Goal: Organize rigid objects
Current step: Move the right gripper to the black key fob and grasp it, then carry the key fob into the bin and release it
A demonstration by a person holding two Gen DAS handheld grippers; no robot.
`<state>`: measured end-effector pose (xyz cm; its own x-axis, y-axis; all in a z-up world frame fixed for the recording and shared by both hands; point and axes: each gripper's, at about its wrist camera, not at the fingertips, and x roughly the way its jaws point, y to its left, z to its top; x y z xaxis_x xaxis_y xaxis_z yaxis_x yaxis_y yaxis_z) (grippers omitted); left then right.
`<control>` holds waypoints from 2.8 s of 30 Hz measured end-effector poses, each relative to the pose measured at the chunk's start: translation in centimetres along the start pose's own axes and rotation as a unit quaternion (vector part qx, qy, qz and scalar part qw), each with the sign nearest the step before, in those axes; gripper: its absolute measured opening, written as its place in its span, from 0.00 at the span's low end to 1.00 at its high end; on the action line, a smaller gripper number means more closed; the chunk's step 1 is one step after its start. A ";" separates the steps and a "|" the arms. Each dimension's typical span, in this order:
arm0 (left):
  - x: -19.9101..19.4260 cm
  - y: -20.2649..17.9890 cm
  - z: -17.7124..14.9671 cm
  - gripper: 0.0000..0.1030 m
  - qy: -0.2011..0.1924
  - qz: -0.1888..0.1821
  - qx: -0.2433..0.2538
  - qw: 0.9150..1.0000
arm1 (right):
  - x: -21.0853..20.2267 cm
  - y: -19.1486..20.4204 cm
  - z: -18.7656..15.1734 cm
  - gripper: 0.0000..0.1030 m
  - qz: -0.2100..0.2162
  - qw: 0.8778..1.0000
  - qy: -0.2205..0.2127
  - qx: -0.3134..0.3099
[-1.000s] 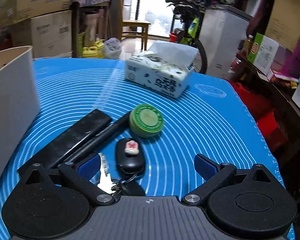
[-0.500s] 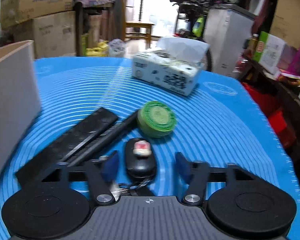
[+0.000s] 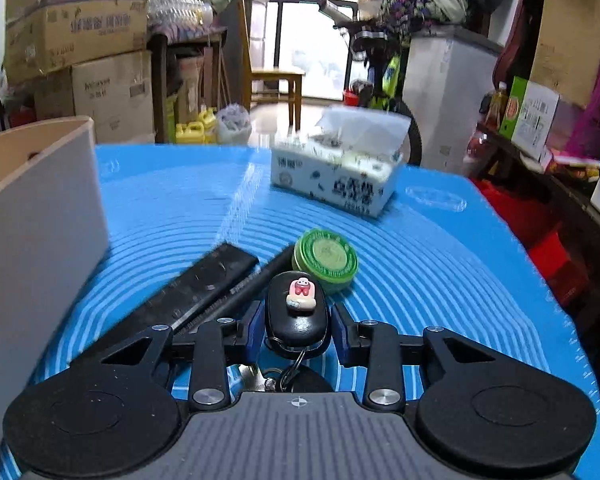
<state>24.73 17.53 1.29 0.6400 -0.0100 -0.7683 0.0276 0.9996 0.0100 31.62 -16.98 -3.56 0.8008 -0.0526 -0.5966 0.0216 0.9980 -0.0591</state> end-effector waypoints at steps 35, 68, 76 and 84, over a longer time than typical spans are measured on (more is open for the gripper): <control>0.0 -0.1 0.0 0.07 0.000 0.000 0.000 1.000 | -14.3 8.1 9.5 0.41 0.100 0.974 -0.191 -0.062; 0.0 -0.3 -0.2 0.06 0.001 -0.001 0.000 1.000 | -6.6 20.7 5.0 0.41 0.143 0.965 0.042 -0.218; 0.1 -0.3 -0.2 0.06 0.000 -0.001 0.000 1.000 | -6.6 20.6 5.0 0.53 0.141 0.963 0.056 -0.221; 0.1 -0.2 -0.2 0.07 0.001 -0.001 0.000 1.000 | -8.1 19.2 5.2 0.74 0.154 0.967 0.020 -0.202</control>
<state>24.63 17.30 1.06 0.6389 -0.0126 -0.7692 0.0294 0.9995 0.0080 28.67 2.74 4.28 0.7084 0.2349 -0.6656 -0.4561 0.8720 -0.1776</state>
